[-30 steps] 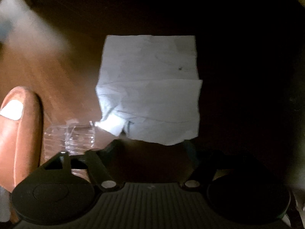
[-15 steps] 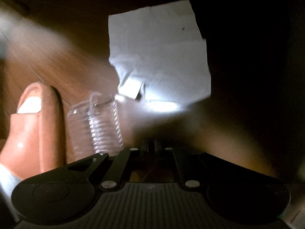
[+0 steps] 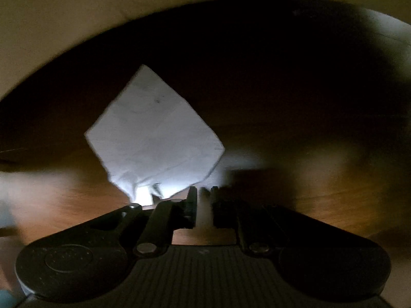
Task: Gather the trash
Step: 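Grasp the white paper sheet with the left gripper while the right grasps the orange snack wrapper, then carry both items over the teal bin and open both grippers to drop them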
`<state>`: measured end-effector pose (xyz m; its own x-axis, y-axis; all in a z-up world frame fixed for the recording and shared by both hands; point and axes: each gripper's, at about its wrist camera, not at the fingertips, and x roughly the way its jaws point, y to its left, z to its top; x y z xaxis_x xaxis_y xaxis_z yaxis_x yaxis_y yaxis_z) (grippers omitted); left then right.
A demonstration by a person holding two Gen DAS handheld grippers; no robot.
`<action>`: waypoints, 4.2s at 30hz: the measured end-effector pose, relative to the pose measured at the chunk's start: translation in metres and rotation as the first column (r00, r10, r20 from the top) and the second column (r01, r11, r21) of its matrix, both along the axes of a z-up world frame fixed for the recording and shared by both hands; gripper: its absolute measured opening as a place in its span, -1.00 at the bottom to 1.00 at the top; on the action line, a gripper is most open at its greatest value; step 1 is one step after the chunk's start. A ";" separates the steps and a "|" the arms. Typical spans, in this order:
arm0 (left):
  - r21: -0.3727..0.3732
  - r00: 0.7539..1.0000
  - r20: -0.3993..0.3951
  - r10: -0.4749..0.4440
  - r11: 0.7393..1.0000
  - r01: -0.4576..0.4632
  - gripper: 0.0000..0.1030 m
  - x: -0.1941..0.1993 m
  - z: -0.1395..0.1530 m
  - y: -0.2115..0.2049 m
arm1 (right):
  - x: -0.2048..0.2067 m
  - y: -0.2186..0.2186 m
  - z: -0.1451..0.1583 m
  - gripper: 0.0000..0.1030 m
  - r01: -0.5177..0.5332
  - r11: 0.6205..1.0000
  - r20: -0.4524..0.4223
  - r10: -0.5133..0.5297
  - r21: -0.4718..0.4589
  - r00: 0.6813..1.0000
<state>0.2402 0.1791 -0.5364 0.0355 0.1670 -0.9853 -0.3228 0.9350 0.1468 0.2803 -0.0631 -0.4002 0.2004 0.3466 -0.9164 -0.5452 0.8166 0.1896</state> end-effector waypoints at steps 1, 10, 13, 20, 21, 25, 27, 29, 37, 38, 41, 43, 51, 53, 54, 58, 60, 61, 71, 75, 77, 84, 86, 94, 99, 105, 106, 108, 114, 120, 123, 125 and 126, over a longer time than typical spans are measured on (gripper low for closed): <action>-0.015 0.999 0.002 -0.047 0.999 0.047 -0.79 -0.001 0.000 -0.001 | -0.004 0.003 0.013 -0.19 -0.001 1.000 -0.017 0.001 0.019 1.000; 0.081 0.955 0.060 -0.290 0.955 0.285 0.58 -0.023 0.017 0.035 | -0.024 0.022 0.056 -0.19 -0.030 0.982 -0.096 0.049 0.187 0.994; 0.104 0.977 0.037 -0.209 0.973 0.204 0.58 -0.020 0.006 0.048 | -0.023 0.025 0.040 -0.19 -0.029 0.985 -0.121 0.050 0.170 0.991; 0.084 0.963 0.045 -0.265 0.962 0.260 0.61 -0.017 -0.005 0.045 | -0.023 0.026 0.030 -0.19 -0.018 0.985 -0.148 0.043 0.171 0.988; 0.073 0.966 0.048 -0.255 0.965 0.251 0.61 -0.017 -0.005 0.044 | -0.022 0.027 0.028 -0.19 -0.016 0.984 -0.152 0.043 0.176 0.987; 0.023 0.970 0.069 -0.233 0.972 0.232 0.59 -0.019 -0.009 0.056 | -0.025 0.023 0.029 -0.19 -0.014 0.983 -0.153 0.042 0.183 0.987; 0.002 0.970 0.082 -0.228 0.973 0.229 0.38 -0.021 -0.012 0.062 | -0.024 0.024 0.025 -0.19 -0.012 0.983 -0.157 0.041 0.182 0.987; -0.006 0.961 0.083 -0.263 0.964 0.265 0.02 -0.019 -0.008 0.054 | -0.025 0.025 0.024 -0.19 -0.016 0.984 -0.157 0.044 0.180 0.987; -0.108 0.954 0.013 -0.299 0.948 0.299 -0.87 -0.009 -0.008 0.048 | -0.028 0.027 0.023 -0.19 -0.010 0.984 -0.145 0.037 0.180 0.989; -0.115 0.952 0.002 -0.307 0.945 0.305 -0.87 -0.011 -0.007 0.048 | -0.027 0.026 0.024 -0.19 -0.003 0.983 -0.148 0.030 0.181 0.989; -0.109 0.923 -0.021 -0.385 0.918 0.381 -0.87 -0.015 -0.002 0.038 | -0.026 0.025 0.026 -0.19 0.003 0.983 -0.144 0.024 0.185 0.989; -0.125 0.896 -0.014 -0.445 0.889 0.440 -0.87 -0.017 0.010 0.027 | -0.027 0.023 0.029 -0.19 -0.003 0.981 -0.133 0.029 0.192 0.991; -0.226 0.811 0.069 -0.581 0.783 0.580 -0.87 -0.017 0.101 -0.010 | -0.040 0.019 0.054 -0.19 -0.077 0.979 -0.042 0.087 0.188 0.995; -0.243 0.812 0.090 -0.577 0.778 0.580 -0.87 -0.016 0.130 -0.015 | -0.046 0.016 0.066 -0.19 -0.088 0.981 -0.022 0.093 0.176 0.995; -0.244 0.811 0.107 -0.576 0.775 0.583 -0.87 -0.014 0.147 -0.018 | -0.048 0.014 0.073 -0.19 -0.089 0.983 -0.009 0.092 0.162 0.996; -0.238 0.805 0.175 -0.566 0.769 0.593 -0.87 -0.014 0.194 -0.009 | -0.059 0.006 0.112 -0.19 -0.088 0.984 0.075 0.077 0.155 0.994; -0.233 0.813 0.209 -0.543 0.780 0.581 -0.87 -0.017 0.220 -0.012 | -0.066 -0.002 0.134 -0.19 -0.073 0.984 0.101 0.057 0.162 0.993; -0.235 0.821 0.225 -0.525 0.788 0.569 -0.87 -0.022 0.233 -0.014 | -0.070 -0.008 0.145 -0.19 -0.057 0.985 0.112 0.039 0.164 0.993; -0.211 0.820 0.443 -0.362 0.847 0.488 -0.87 -0.049 0.364 -0.063 | -0.092 -0.095 0.267 -0.19 0.066 0.978 0.261 -0.117 0.197 0.958; -0.155 0.789 0.501 -0.357 0.859 0.487 -0.87 -0.056 0.395 -0.098 | -0.100 -0.129 0.304 -0.19 0.105 0.976 0.309 -0.162 0.192 0.937; -0.131 0.768 0.521 -0.371 0.855 0.502 -0.87 -0.050 0.424 -0.120 | -0.105 -0.148 0.319 -0.19 0.131 0.971 0.338 -0.194 0.200 0.921; -0.063 0.675 0.609 -0.416 0.824 0.564 -0.87 -0.040 0.476 -0.193 | -0.110 -0.205 0.354 -0.19 0.209 0.956 0.451 -0.281 0.204 0.847; -0.044 0.645 0.631 -0.431 0.810 0.585 -0.87 -0.033 0.492 -0.214 | -0.106 -0.224 0.360 -0.19 0.242 0.950 0.472 -0.309 0.198 0.826; -0.079 0.592 0.676 -0.440 0.755 0.651 -0.87 0.019 0.527 -0.294 | -0.082 -0.281 0.350 -0.19 0.357 0.923 0.486 -0.380 0.144 0.787; -0.155 0.618 0.651 -0.442 0.719 0.677 -0.87 0.050 0.522 -0.342 | -0.067 -0.303 0.330 -0.19 0.401 0.910 0.458 -0.404 0.109 0.792; -0.202 0.664 0.573 -0.481 0.702 0.683 -0.87 0.077 0.481 -0.386 | -0.053 -0.313 0.306 -0.18 0.419 0.906 0.415 -0.405 0.061 0.815; -0.205 0.669 0.558 -0.491 0.700 0.685 -0.87 0.081 0.474 -0.392 | -0.050 -0.314 0.303 -0.18 0.421 0.905 0.396 -0.410 0.063 0.822; -0.193 0.667 0.525 -0.528 0.690 0.698 -0.87 0.087 0.461 -0.403 | -0.045 -0.316 0.296 -0.18 0.426 0.902 0.365 -0.420 0.069 0.831; -0.186 0.698 0.417 -0.582 0.697 0.693 -0.87 0.098 0.426 -0.418 | -0.034 -0.313 0.280 -0.14 0.404 0.914 0.325 -0.395 0.044 0.859; -0.202 0.727 0.369 -0.579 0.713 0.671 -0.86 0.106 0.408 -0.419 | -0.032 -0.312 0.273 -0.10 0.382 0.923 0.314 -0.373 0.033 0.873; -0.207 0.739 0.356 -0.572 0.723 0.660 -0.83 0.108 0.405 -0.419 | -0.032 -0.312 0.271 -0.08 0.373 0.927 0.313 -0.364 0.033 0.877; -0.210 0.742 0.354 -0.569 0.725 0.656 -0.76 0.109 0.405 -0.419 | -0.032 -0.314 0.271 -0.08 0.380 0.924 0.311 -0.371 0.033 0.875; -0.209 0.742 0.355 -0.569 0.725 0.656 -0.68 0.108 0.406 -0.419 | -0.032 -0.314 0.271 -0.08 0.383 0.923 0.314 -0.373 0.031 0.873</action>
<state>0.3485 -0.2398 -0.1307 0.2722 -0.2811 -0.9203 0.3541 0.9185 -0.1758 0.2480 -0.3769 -0.1290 0.5840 0.1600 -0.7958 -0.2207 0.9748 0.0340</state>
